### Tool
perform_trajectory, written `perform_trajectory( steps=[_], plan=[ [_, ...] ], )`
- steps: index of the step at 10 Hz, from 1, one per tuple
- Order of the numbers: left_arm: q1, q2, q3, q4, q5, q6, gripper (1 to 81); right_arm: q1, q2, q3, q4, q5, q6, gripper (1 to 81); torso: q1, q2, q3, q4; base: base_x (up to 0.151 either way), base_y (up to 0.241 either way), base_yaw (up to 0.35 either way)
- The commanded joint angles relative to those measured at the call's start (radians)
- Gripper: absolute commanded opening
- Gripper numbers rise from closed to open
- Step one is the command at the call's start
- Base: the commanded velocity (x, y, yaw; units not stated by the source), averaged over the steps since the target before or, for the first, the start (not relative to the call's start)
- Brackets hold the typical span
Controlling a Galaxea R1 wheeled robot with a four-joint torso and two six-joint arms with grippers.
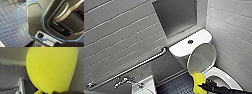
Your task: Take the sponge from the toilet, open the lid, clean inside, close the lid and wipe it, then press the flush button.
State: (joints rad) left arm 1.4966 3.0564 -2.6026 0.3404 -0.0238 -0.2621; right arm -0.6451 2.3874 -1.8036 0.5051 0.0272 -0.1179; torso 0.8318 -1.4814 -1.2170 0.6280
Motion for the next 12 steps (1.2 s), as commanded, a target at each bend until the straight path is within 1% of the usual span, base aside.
perform_trajectory(
  steps=[1, 2, 7, 8, 10, 12],
  plan=[
    [0.023, -0.025, -0.005, -0.001, 0.082, 0.003, 81.1, 0.070, -0.021, 0.064, 0.032, -0.017, 0.004, 1.0, 0.000, 0.000, 0.000, 0.000, 0.000, 0.000, 0.000],
    [0.021, -0.025, -0.005, -0.001, 0.082, 0.003, 81.1, 0.049, -0.037, 0.081, 0.032, 0.010, 0.004, 1.0, 0.000, 0.000, 0.000, 0.000, 0.000, 0.000, 0.000],
    [0.021, -0.023, -0.005, 0.002, 0.081, 0.003, 81.1, -0.074, -0.201, 0.256, 0.023, 0.137, 0.001, 1.0, 0.000, 0.000, 0.000, 0.000, 0.000, 0.000, 0.000],
    [0.021, -0.023, -0.005, 0.002, 0.081, 0.003, 81.1, -0.104, -0.228, 0.288, 0.021, 0.157, 0.001, 1.0, 0.000, 0.000, 0.000, 0.000, 0.000, 0.000, 0.000],
    [0.021, -0.025, -0.002, 0.002, 0.079, 0.004, 81.1, -0.190, -0.265, 0.328, 0.020, 0.230, -0.006, 1.0, 0.000, 0.000, 0.000, 0.000, 0.000, 0.000, 0.000],
    [0.021, -0.022, -0.001, 0.003, 0.078, 0.004, 81.1, -0.265, -0.313, 0.372, 0.018, 0.287, -0.008, 1.0, 0.000, 0.000, 0.000, 0.000, 0.000, 0.000, 0.000]
  ],
)
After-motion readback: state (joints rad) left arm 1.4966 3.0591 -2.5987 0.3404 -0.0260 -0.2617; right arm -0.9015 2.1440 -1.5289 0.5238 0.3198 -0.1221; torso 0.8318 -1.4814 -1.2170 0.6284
